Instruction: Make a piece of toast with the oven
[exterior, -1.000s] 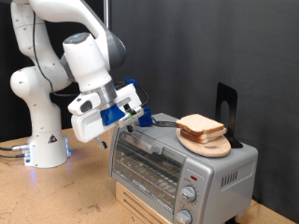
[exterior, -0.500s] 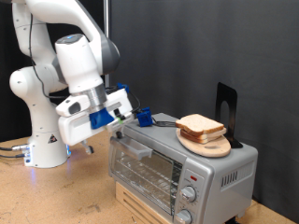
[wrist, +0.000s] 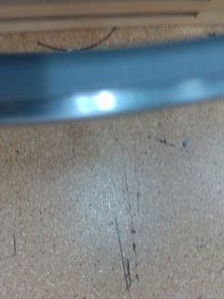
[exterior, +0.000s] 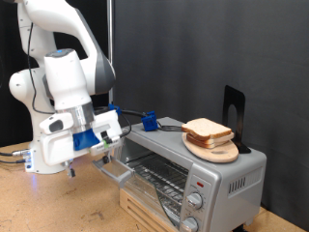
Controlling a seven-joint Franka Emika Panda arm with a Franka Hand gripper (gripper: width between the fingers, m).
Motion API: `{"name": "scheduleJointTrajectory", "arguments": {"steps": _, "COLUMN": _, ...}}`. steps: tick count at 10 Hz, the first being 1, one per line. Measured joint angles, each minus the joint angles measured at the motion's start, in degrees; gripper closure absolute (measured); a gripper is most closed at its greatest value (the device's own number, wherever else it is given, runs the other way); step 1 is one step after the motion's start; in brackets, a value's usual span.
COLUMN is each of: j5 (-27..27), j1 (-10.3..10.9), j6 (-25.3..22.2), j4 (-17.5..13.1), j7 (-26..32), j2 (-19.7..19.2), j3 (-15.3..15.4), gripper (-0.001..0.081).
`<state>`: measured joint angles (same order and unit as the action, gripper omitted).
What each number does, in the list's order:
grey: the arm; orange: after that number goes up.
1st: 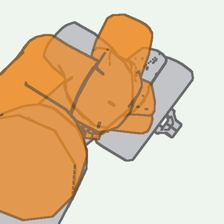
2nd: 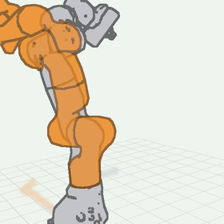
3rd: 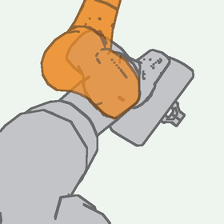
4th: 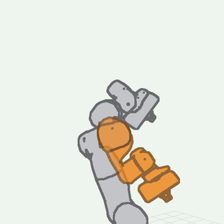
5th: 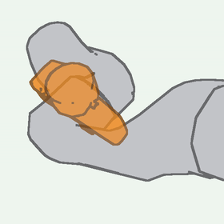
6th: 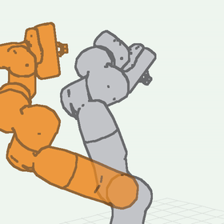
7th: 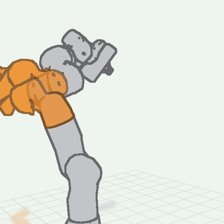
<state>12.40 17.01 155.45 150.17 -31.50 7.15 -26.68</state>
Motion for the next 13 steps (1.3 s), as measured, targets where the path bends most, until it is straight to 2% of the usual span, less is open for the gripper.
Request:
{"name": "scheduleJointTrajectory", "arguments": {"steps": 4, "j5": 6.54, "j1": -0.02, "j6": 3.17, "j4": -0.75, "j7": 8.29, "j2": -4.64, "j3": -1.02, "gripper": -0.0002}}
{"name": "scheduleJointTrajectory", "arguments": {"steps": 8, "j5": 18.2, "j1": 0.01, "j6": 2.71, "j4": -1.4, "j7": 18.81, "j2": -5.8, "j3": -1.02, "gripper": -0.0002}}
{"name": "scheduleJointTrajectory", "arguments": {"steps": 9, "j5": 19.77, "j1": 0.0, "j6": 1.95, "j4": -1.62, "j7": 20.23, "j2": -5.73, "j3": -1.08, "gripper": -0.0002}}
{"name": "scheduleJointTrajectory", "arguments": {"steps": 13, "j5": 20.27, "j1": -0.53, "j6": -2.02, "j4": -2.83, "j7": 21.07, "j2": -4.28, "j3": -1.49, "gripper": -0.0002}}
